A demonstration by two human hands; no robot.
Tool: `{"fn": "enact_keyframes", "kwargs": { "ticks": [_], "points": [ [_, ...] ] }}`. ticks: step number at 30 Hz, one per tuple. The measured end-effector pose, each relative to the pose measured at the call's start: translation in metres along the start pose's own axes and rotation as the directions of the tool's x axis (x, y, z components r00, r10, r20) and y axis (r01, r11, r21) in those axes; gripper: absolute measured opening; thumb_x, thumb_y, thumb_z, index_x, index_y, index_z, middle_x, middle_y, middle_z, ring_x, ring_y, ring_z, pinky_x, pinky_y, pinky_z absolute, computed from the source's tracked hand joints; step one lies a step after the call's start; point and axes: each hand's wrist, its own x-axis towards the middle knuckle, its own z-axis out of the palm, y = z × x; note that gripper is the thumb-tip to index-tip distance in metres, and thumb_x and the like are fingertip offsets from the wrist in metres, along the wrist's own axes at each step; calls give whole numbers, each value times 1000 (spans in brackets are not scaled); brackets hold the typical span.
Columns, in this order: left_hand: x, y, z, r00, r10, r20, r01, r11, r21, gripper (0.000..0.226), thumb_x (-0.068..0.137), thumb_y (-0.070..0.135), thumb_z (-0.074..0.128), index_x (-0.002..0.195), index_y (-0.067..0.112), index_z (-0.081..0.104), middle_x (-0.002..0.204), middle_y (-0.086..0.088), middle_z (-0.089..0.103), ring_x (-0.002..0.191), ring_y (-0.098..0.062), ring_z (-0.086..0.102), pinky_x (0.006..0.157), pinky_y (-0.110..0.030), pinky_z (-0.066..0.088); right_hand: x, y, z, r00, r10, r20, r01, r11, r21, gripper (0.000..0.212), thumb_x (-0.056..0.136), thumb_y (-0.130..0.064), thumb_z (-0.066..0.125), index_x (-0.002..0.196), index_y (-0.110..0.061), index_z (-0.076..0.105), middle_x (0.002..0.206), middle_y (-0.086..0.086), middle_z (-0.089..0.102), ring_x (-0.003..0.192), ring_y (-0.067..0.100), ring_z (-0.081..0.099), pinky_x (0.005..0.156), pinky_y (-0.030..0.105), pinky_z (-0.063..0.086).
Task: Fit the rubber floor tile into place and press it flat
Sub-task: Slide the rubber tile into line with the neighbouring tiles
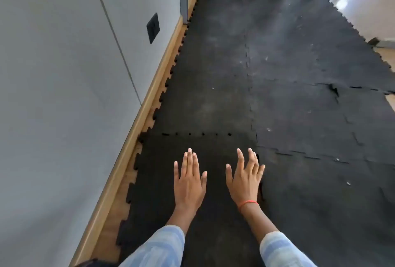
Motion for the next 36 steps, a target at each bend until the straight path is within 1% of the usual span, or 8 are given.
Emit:
{"fn": "enact_keyframes", "kwargs": {
  "ticks": [4, 6, 10, 15, 18, 22, 29, 36],
  "points": [
    [-1, -13, 54, 993, -77, 95, 74, 997, 29, 63, 98, 42, 30, 148, 4, 25, 157, -12, 22, 145, -24, 22, 115, -47, 17, -21, 33, 55, 980, 120, 158, -108, 991, -82, 57, 86, -36, 60, 136, -13, 44, 143, 24, 40, 135, 40, 36, 105, 68, 27],
    [-10, -21, 79, 984, -82, 155, 81, 997, 17, 64, 100, 43, 29, 150, 5, 17, 159, -11, 14, 147, -23, 14, 117, -46, 12, -34, 46, 73, 961, 178, 212, -163, 983, -86, 60, 86, -37, 60, 138, -12, 43, 146, 23, 35, 139, 39, 29, 108, 66, 20],
    [-30, -48, 104, 959, -169, 227, 161, 985, 57, 66, 100, 44, 31, 151, 5, 16, 160, -11, 13, 147, -24, 12, 118, -50, 15, -54, 66, 86, 922, 275, 272, -241, 959, -152, 70, 88, -49, 53, 144, -11, 33, 153, 24, 21, 144, 37, 15, 112, 62, 13],
    [-43, -74, 116, 923, -281, 262, 264, 960, 97, 73, 97, 54, 28, 152, 11, 8, 161, -8, 3, 148, -27, 5, 115, -55, 11, -66, 88, 94, 928, 307, 210, -272, 945, -182, 93, 78, -68, 54, 143, -4, 33, 148, 32, 26, 140, 44, 20, 114, 57, 13],
    [-37, -88, 110, 879, -404, 255, 391, 915, 99, 72, 98, 52, 27, 152, 10, 7, 161, -9, 1, 148, -28, 3, 116, -56, 12, -58, 92, 91, 902, 360, 240, -315, 927, -205, 103, 74, -75, 50, 146, -6, 25, 149, 26, 30, 139, 40, 24, 114, 53, 15],
    [-35, -104, 104, 821, -519, 239, 512, 854, 95, 77, 96, 55, 27, 152, 6, 4, 161, -12, -1, 148, -29, 1, 117, -53, 9, -52, 89, 89, 885, 395, 245, -358, 916, -183, 105, 73, -75, 50, 147, -6, 21, 148, 23, 31, 136, 39, 28, 108, 51, 25],
    [-23, -138, 96, 729, -645, 229, 652, 756, 54, 103, 84, 73, 36, 151, 3, 3, 159, -18, 5, 147, -35, 2, 116, -56, 9, -52, 87, 87, 873, 377, 307, -300, 915, -271, 104, 79, -75, 36, 149, -3, 8, 150, 21, 26, 136, 36, 25, 109, 50, 23],
    [-9, -145, 90, 699, -662, 270, 687, 727, 5, 112, 78, 74, 50, 151, 2, 3, 159, -18, 8, 146, -36, 6, 115, -58, 11, -55, 81, 85, 885, 374, 276, -293, 910, -292, 101, 81, -72, 40, 146, 3, 17, 134, 22, 42, 121, 39, 40, 105, 54, 29]
  ]
}}
